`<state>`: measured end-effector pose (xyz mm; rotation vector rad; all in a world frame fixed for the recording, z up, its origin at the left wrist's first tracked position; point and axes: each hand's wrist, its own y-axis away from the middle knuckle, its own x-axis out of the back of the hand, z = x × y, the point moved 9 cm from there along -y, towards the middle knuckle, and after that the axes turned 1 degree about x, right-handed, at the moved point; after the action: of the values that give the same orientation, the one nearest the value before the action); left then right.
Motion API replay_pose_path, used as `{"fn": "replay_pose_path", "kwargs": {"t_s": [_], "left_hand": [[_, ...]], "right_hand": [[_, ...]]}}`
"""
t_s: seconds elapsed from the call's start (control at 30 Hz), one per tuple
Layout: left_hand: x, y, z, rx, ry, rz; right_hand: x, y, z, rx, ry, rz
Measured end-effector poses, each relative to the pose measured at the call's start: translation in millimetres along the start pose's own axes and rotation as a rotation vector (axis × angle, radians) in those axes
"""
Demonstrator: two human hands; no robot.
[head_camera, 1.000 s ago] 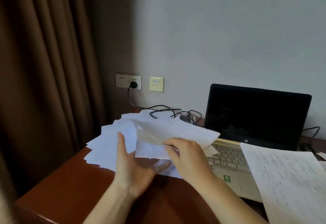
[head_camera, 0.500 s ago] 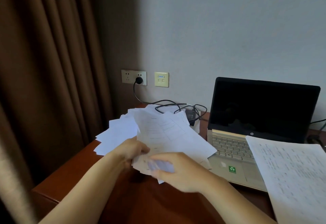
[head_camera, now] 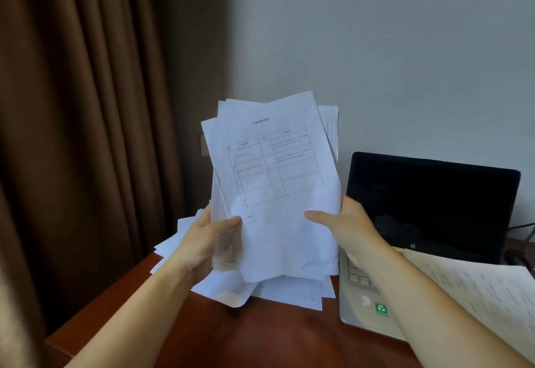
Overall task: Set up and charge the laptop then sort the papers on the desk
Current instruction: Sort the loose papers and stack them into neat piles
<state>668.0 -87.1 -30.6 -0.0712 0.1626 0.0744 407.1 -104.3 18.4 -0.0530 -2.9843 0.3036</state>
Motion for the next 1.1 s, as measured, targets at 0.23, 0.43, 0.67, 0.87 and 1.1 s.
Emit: {"fn": "replay_pose_path", "kwargs": {"t_s": [0.23,0.43,0.67,0.87,1.1], "left_hand": [[10,-14,39,-0.202,-0.093,0.171],[4,-16,45,-0.293,-0.091,0.197],[-9,-12,66,-0.384,-0.104,0.153],[-1,-9,47,-0.361,-0.158,0.147],[-1,-10,57,-0.364,-0.164,0.19]], "right_hand": [[-13,0,13,-0.035,0.054,-0.054],[-5,-6,7,0.01,0.045,-0.019],[-10,-17,-4,0.061,-0.04,-0.018],[-13,-17,-20,0.197,-0.151,0.092],[-10,-15,-34,0.272,-0.184,0.198]]}}
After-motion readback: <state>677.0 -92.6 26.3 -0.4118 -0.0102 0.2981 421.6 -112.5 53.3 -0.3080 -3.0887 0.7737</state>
